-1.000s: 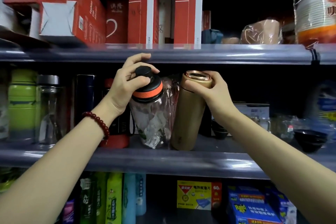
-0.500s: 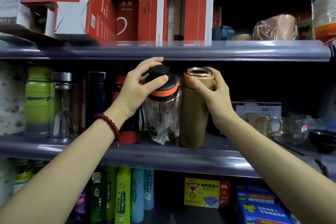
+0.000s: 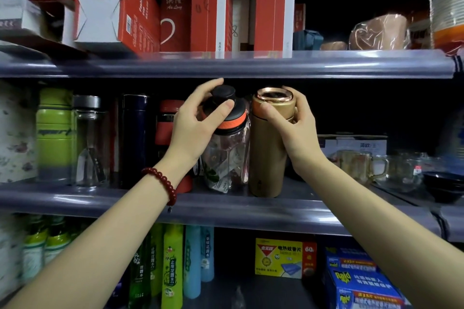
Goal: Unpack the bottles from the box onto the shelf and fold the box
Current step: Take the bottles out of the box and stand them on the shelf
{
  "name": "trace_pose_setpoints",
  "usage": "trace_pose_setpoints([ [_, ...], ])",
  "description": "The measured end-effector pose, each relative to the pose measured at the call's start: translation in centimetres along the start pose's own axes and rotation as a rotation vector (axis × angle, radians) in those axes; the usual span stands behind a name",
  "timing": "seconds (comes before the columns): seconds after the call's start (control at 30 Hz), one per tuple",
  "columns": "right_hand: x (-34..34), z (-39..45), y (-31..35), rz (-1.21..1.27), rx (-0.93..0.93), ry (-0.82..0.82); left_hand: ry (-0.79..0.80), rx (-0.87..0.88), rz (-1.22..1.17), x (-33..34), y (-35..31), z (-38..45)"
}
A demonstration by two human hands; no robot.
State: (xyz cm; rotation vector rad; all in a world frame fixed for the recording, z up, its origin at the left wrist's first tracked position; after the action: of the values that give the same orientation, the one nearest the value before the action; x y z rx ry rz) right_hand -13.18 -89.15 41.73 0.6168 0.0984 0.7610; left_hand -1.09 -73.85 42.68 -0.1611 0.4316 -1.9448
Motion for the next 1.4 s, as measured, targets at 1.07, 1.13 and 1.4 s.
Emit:
trace_pose_setpoints([
  [1.07, -2.0, 0.8, -3.4, 0.003, 0.111, -0.117, 0.038, -0.081, 0.095, 3.0, 2.8, -0.6],
  [1.13, -1.4, 0.9, -4.0, 0.027, 0.13, -0.077, 0.095, -0.122, 0.058, 3.0, 3.4, -0.2],
  [1.4, -0.6, 0.0, -6.1, -0.04, 0.194, -0.027, 0.207, -0.134, 0.158, 1.4, 6.2, 0.4],
])
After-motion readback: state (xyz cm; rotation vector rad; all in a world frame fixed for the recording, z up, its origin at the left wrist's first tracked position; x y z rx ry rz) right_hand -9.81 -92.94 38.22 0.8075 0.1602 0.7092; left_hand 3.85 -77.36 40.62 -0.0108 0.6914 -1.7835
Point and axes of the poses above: each hand's wrist, its own z-axis towards the middle knuckle, its own x-axis out of the palm, y = z × x, the point moved 4 cm from there along z, towards the middle knuckle, and after that the axes turned 5 degrees about z, right-handed, at the moved point
